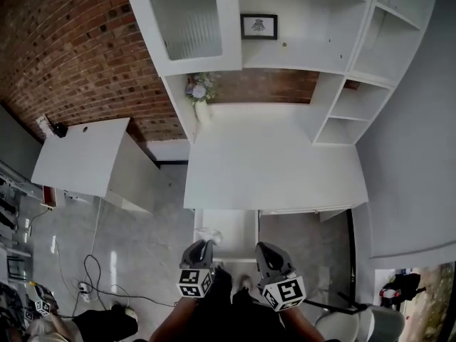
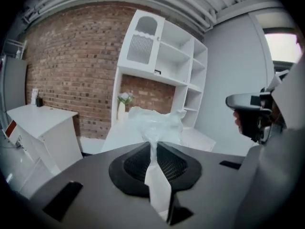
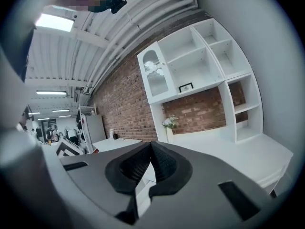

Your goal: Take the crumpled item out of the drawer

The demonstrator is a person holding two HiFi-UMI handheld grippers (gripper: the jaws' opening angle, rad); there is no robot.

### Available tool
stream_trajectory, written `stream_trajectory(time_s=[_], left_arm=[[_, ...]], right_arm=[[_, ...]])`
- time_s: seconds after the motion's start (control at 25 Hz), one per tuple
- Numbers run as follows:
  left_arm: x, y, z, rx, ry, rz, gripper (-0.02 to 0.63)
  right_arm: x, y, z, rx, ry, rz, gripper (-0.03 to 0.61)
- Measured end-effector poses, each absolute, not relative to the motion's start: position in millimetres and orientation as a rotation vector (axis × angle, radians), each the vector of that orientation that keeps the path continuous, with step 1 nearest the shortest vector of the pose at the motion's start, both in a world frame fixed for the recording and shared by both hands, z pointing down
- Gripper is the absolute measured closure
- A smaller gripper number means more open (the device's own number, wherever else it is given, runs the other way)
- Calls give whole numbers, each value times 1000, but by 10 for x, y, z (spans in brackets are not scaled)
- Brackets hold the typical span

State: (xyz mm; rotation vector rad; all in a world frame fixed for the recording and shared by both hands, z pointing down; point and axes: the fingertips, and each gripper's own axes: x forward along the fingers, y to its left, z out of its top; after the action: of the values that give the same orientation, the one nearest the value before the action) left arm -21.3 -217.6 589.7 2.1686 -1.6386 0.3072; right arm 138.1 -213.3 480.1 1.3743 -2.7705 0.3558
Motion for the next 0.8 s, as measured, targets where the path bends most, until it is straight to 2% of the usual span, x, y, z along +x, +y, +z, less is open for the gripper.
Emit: stream_trajectory(time_s=[0.32,0.8], left_arm=[[-328,-1539,5122,2212,-1750,234,549],[-506,-1368,4876,2277,-1709,164,549]], right_arm=[[1323,-1718,4649,1366,-2779,339,566],[1004,-1549,4651,1388,-2716,334,566]])
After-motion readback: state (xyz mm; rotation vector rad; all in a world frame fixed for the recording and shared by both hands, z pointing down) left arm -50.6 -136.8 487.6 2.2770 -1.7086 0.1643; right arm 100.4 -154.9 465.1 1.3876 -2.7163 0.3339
